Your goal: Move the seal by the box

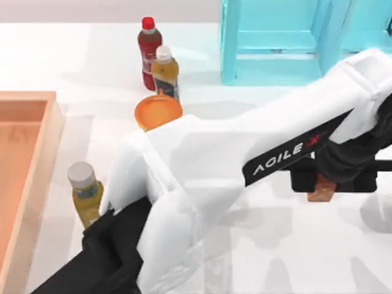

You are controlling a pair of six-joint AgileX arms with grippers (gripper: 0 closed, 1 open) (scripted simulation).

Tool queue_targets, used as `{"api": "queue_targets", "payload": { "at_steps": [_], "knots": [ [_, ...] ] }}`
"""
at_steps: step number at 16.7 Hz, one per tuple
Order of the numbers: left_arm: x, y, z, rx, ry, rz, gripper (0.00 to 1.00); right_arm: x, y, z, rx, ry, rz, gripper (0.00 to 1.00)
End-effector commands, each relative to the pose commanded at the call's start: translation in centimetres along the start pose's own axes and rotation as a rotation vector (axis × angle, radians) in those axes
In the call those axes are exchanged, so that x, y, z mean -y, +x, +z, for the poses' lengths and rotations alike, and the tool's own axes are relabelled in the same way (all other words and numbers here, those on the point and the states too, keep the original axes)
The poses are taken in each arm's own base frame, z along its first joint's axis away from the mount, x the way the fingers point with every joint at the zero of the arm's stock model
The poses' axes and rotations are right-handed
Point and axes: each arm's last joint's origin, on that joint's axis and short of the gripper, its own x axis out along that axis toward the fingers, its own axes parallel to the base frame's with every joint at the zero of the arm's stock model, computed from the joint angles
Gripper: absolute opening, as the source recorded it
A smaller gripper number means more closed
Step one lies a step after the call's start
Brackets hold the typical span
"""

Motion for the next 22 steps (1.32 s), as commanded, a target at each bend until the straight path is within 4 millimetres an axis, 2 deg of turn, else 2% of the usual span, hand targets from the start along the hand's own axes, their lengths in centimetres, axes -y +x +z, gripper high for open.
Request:
{"api": "queue_targets", "payload": {
  "at_steps": [2,4,7,9,11,13,16,18,20,22],
  "knots": [
    [-1.4,-1.1,1.7,0.001,-0.005,-0.025,0.00,0.0,0.0,0.0,0.000,0.000,0.000,1.00],
    [-3.9,-3.1,3.9,0.015,0.005,-0.051,0.00,0.0,0.0,0.0,0.000,0.000,0.000,1.00],
    [-10.0,-7.6,7.5,0.073,0.033,-0.089,0.00,0.0,0.0,0.0,0.000,0.000,0.000,1.00],
    [-13.5,-10.8,7.7,0.117,0.097,-0.114,0.00,0.0,0.0,0.0,0.000,0.000,0.000,1.00],
    [-16.5,-12.8,7.5,0.149,0.136,-0.121,0.00,0.0,0.0,0.0,0.000,0.000,0.000,1.00],
    [-20.2,-12.9,8.0,0.155,0.108,-0.100,0.00,0.0,0.0,0.0,0.000,0.000,0.000,1.00],
    [-27.2,-9.9,9.2,0.075,0.024,-0.018,0.00,0.0,0.0,0.0,0.000,0.000,0.000,1.00],
    [-31.3,-8.3,9.1,0.023,0.001,0.018,0.00,0.0,0.0,0.0,0.000,0.000,0.000,1.00],
    [-34.0,-7.8,8.4,0.006,-0.007,0.022,0.00,0.0,0.0,0.0,0.000,0.000,0.000,1.00],
    [-35.6,-7.8,7.8,0.003,-0.004,0.011,0.00,0.0,0.0,0.0,0.000,0.000,0.000,1.00]
  ]
}}
